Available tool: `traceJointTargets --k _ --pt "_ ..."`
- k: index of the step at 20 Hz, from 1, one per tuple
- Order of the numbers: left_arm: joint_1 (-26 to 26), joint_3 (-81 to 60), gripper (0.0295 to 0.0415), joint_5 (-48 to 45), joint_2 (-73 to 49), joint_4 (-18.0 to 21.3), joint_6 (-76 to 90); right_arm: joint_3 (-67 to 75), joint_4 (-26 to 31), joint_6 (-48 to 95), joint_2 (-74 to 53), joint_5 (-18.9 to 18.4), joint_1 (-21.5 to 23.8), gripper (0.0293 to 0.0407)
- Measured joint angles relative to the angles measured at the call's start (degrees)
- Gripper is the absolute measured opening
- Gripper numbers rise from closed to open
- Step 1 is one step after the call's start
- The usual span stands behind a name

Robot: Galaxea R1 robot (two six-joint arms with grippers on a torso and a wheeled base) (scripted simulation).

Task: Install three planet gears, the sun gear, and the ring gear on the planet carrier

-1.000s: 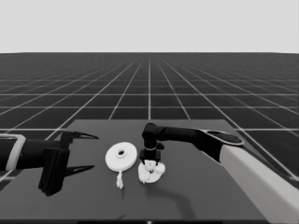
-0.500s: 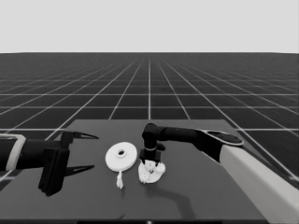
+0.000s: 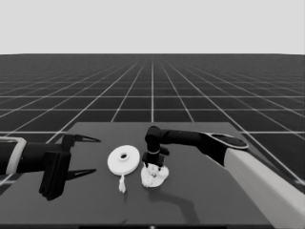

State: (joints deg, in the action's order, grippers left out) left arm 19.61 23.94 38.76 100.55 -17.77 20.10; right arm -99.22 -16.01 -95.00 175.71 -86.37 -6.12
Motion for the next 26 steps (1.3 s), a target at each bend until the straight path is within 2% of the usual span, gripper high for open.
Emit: traceJointTargets --k 26 --pt "0.0 0.0 0.0385 0.0 0.0 0.0 0.0 0.0 0.0 -15.6 0.0 0.0 -0.1 0.0309"
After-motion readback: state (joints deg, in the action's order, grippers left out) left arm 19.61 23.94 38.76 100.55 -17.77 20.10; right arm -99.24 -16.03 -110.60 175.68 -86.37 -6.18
